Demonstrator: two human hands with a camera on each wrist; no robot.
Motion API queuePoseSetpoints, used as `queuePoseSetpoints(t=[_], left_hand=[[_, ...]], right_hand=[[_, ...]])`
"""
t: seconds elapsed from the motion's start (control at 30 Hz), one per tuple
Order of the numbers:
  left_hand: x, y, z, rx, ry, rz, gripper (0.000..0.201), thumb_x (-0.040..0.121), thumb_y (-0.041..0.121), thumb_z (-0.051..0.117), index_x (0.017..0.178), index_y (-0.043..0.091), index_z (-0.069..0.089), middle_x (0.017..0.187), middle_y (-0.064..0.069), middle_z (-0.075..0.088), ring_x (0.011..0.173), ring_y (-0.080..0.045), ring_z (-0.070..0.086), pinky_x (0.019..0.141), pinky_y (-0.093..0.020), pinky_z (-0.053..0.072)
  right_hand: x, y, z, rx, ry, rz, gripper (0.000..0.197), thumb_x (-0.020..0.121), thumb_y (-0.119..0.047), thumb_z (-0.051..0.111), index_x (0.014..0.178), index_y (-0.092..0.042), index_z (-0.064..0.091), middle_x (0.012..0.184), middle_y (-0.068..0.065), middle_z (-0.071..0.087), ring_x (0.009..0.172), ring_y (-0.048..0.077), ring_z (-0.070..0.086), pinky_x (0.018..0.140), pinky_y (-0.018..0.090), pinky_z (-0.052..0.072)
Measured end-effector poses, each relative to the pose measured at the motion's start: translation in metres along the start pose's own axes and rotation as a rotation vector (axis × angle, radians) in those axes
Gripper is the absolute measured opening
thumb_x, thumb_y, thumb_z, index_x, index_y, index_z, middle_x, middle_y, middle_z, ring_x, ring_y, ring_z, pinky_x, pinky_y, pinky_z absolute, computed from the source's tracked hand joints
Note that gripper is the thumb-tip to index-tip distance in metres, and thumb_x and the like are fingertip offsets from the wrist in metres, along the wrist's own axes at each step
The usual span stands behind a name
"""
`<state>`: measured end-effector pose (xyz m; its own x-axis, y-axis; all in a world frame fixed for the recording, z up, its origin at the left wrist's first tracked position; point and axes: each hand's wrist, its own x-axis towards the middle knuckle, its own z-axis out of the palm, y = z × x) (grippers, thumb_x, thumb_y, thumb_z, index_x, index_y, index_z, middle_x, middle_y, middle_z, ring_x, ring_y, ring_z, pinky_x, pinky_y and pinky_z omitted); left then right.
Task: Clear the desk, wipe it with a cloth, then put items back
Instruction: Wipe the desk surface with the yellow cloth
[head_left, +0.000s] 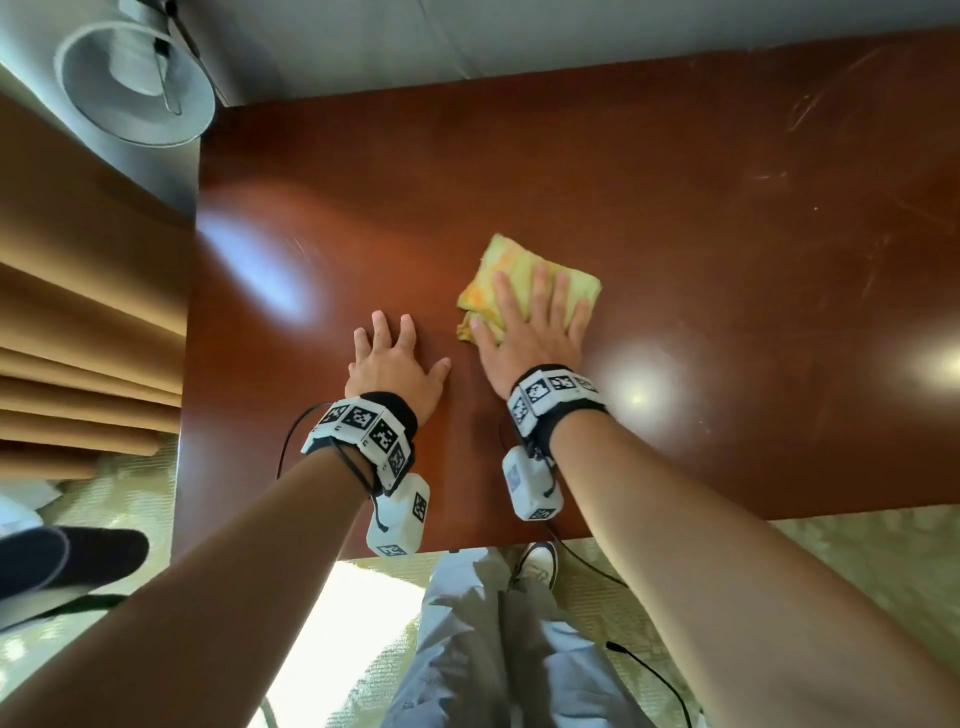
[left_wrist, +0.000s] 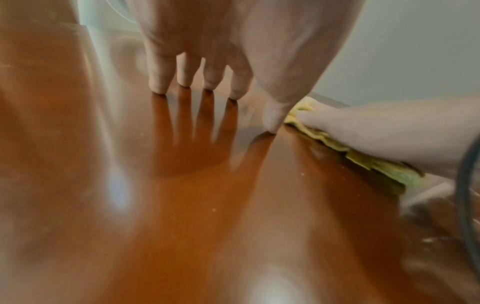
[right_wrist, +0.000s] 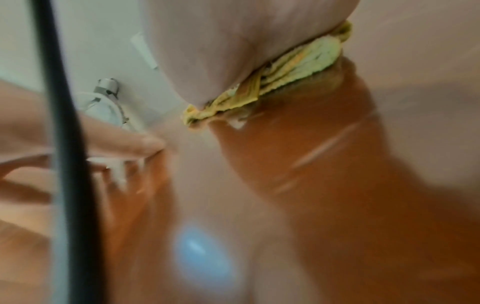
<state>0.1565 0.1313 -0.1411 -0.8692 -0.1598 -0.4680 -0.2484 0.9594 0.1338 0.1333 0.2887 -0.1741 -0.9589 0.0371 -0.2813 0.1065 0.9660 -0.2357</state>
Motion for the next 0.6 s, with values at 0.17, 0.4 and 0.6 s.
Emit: queuePoseSetpoints(t=[0.17,0.4,0.6], left_hand=[[-0.003,0.004,0.003,0.006,-0.018,-0.038,0.078,0.096,0.062,0.042,0.158,0.027,0.011,0.167,-0.002,-0.003,0.153,-0.032,0.001,0.117,-0.055,0.029],[-0.008,0.004,0.002,0.017,-0.021,-0.037,0.077,0.094,0.066,0.042,0.157,0.032,0.013,0.167,0.0,-0.001,0.153,-0.031,0.003,0.116,-0.054,0.032],[-0.006,-0.002,-0.004,0.079,-0.084,-0.002,0.077,0.096,0.063,0.042,0.158,0.033,0.009,0.167,0.0,-0.003,0.152,-0.032,0.008,0.112,-0.048,0.035]], right_hand=[[-0.005,0.08,-0.025,0.014,-0.001,0.217,0.069,0.096,-0.069,0.011,0.158,-0.041,-0.002,0.166,0.008,-0.016,0.152,0.03,-0.017,0.12,0.058,-0.011],[-0.008,0.086,-0.026,0.058,0.045,0.393,0.069,0.097,-0.064,0.014,0.159,-0.037,-0.003,0.166,0.011,-0.014,0.151,0.033,-0.018,0.119,0.06,-0.011],[-0.012,0.021,-0.004,0.018,0.047,0.147,0.068,0.099,-0.063,0.017,0.159,-0.036,0.001,0.166,0.013,-0.013,0.151,0.037,-0.017,0.118,0.062,-0.011]])
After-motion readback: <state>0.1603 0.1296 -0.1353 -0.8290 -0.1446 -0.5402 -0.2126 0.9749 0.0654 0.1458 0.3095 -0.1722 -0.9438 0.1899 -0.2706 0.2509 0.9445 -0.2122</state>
